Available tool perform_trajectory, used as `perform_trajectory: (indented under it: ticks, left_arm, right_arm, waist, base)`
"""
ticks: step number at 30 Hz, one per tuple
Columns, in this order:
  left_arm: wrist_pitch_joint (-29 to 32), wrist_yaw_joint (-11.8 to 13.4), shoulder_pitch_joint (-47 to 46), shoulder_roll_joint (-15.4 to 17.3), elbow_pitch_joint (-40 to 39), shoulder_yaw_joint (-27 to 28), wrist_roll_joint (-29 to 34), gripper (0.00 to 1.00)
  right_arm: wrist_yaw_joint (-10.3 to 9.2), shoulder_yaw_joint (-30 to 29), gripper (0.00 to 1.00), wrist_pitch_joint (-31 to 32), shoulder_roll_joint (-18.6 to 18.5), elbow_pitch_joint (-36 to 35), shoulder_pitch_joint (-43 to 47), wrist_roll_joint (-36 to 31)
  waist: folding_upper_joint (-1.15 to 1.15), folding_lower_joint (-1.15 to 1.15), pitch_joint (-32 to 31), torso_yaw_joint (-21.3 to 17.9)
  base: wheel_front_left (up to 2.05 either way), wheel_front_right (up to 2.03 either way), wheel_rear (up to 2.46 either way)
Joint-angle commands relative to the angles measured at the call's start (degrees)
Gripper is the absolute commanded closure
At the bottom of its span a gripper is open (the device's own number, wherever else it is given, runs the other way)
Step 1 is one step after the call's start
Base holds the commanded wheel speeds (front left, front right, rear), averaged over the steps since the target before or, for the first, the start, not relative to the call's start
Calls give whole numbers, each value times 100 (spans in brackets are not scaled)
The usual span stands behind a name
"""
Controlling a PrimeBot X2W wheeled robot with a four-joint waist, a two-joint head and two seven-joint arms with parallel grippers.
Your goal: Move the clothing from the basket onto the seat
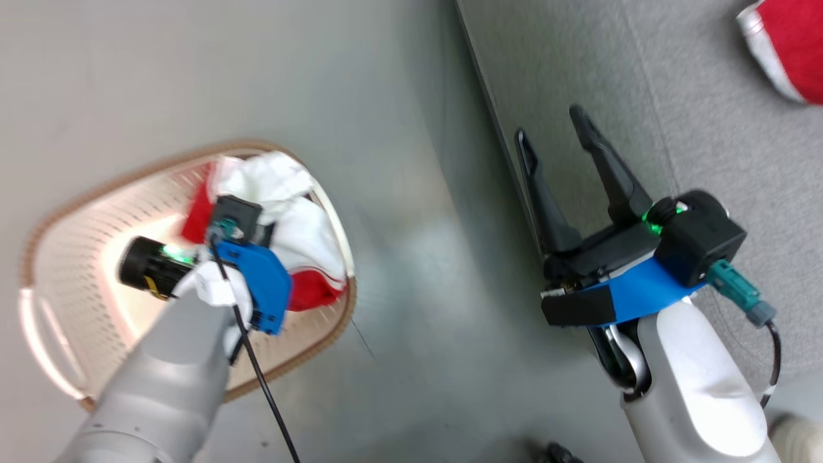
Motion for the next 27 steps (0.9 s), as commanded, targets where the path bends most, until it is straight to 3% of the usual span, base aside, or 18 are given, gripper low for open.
perform_trajectory:
  ticks: [1,10,18,27]
  left_arm:
    - [-120,-34,130,-107,-50,-4,-40,100]
    - [-522,-187,537,-676,-667,-154,-466,100]
    - [-558,-179,319,-756,-1657,-595,-1087,100]
    - [-489,-181,-128,-762,-2171,-942,-1609,100]
  right_arm:
    - [1,-49,0,61,-7,45,157,-88]
    - [1,-335,0,616,-95,34,1034,-320]
    - [1,-326,0,946,-66,-70,1576,-233]
    - [1,-199,0,1152,-45,-81,1915,-135]
  waist:
    - [0,0,-1123,608]
    - [0,0,-2750,1318]
    - [0,0,-3573,1591]
    - [0,0,-4079,1616]
  base:
    - [0,0,0]
    - [0,0,0]
    - [0,0,0]
    - [0,0,0]
